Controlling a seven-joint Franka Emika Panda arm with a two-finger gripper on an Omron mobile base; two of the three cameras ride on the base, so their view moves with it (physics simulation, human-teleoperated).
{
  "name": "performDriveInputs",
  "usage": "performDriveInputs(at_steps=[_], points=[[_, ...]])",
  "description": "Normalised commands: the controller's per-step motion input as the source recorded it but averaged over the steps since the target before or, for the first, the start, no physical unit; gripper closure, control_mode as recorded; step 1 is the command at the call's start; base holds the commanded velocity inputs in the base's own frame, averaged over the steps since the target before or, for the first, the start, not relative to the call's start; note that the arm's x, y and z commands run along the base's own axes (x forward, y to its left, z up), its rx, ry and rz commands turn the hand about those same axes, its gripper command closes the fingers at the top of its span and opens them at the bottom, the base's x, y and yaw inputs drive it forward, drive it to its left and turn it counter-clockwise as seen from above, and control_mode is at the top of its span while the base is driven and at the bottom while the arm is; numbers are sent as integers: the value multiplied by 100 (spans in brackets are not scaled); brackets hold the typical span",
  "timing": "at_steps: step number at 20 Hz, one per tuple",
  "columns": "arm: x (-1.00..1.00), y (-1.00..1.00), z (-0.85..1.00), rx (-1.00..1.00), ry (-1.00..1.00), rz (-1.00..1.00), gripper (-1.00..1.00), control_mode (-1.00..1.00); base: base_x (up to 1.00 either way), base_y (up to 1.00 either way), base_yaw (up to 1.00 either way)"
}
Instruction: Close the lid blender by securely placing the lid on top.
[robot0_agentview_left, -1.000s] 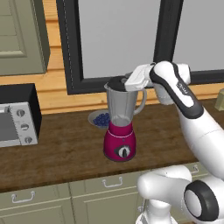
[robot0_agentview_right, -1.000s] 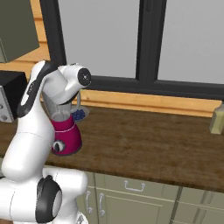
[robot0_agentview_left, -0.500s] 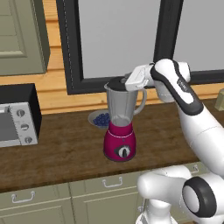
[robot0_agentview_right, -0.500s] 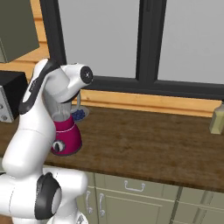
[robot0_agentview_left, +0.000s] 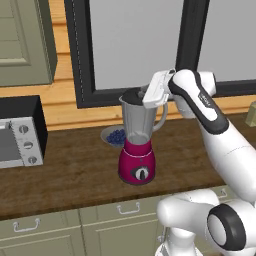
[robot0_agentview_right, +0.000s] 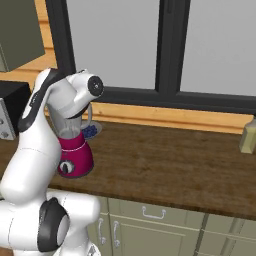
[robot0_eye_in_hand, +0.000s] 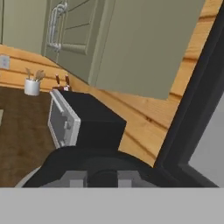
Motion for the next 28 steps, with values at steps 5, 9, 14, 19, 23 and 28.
performDriveInputs(at_steps=[5, 9, 14, 19, 23, 28], points=[[29, 3, -82, -9, -25, 0, 100, -100, 0, 0, 0], [13, 0, -27, 0, -1, 0, -100, -100, 0, 0, 0], [-14, -1, 0, 0, 2, 0, -100, -100, 0, 0, 0], [-85, -10, -7, 0, -1, 0, -100, -100, 0, 0, 0], [-100, -15, 0, 1, -10, 0, -100, -100, 0, 0, 0], [-100, 32, -6, -11, -8, -1, -100, -100, 0, 0, 0]])
